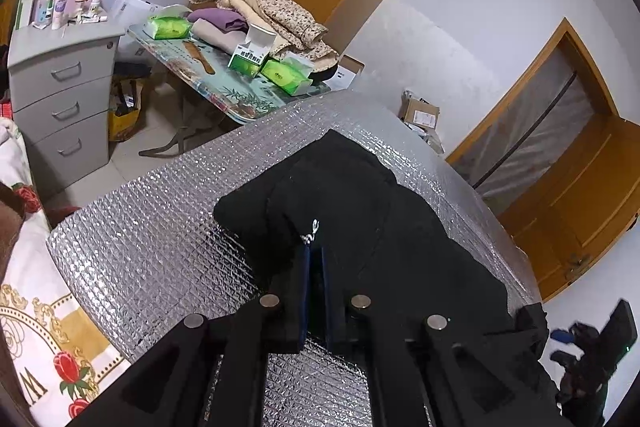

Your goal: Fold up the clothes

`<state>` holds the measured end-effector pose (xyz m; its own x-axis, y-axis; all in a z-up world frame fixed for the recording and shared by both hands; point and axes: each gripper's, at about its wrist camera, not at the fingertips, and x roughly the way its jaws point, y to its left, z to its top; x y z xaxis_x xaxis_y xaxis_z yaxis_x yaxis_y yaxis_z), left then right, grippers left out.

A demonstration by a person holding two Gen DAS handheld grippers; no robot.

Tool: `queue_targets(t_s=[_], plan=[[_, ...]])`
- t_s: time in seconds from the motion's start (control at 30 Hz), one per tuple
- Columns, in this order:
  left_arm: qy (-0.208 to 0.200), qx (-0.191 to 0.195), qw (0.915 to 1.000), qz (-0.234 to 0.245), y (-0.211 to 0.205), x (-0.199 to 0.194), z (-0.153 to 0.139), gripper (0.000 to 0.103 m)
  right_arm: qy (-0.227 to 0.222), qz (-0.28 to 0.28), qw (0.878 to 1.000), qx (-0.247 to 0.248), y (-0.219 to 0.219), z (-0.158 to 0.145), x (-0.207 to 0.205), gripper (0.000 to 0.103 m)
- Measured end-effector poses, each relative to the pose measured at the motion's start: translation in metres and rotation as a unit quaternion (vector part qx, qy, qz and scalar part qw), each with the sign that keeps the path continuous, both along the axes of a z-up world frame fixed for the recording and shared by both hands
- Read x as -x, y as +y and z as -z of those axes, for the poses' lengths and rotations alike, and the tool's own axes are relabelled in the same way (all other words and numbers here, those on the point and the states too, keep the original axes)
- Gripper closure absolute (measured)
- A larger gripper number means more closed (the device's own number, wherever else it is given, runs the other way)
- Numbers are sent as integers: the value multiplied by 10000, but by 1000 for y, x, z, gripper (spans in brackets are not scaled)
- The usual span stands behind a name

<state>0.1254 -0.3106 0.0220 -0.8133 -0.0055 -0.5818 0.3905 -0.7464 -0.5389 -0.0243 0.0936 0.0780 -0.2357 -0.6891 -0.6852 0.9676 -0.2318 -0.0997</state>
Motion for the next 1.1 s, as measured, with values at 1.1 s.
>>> queue_targets(t_s=[1.1], plan=[[144,-154,9997,-99,-8,1,2,102,-567,-1219,9895,-531,-32,39,-54,101]])
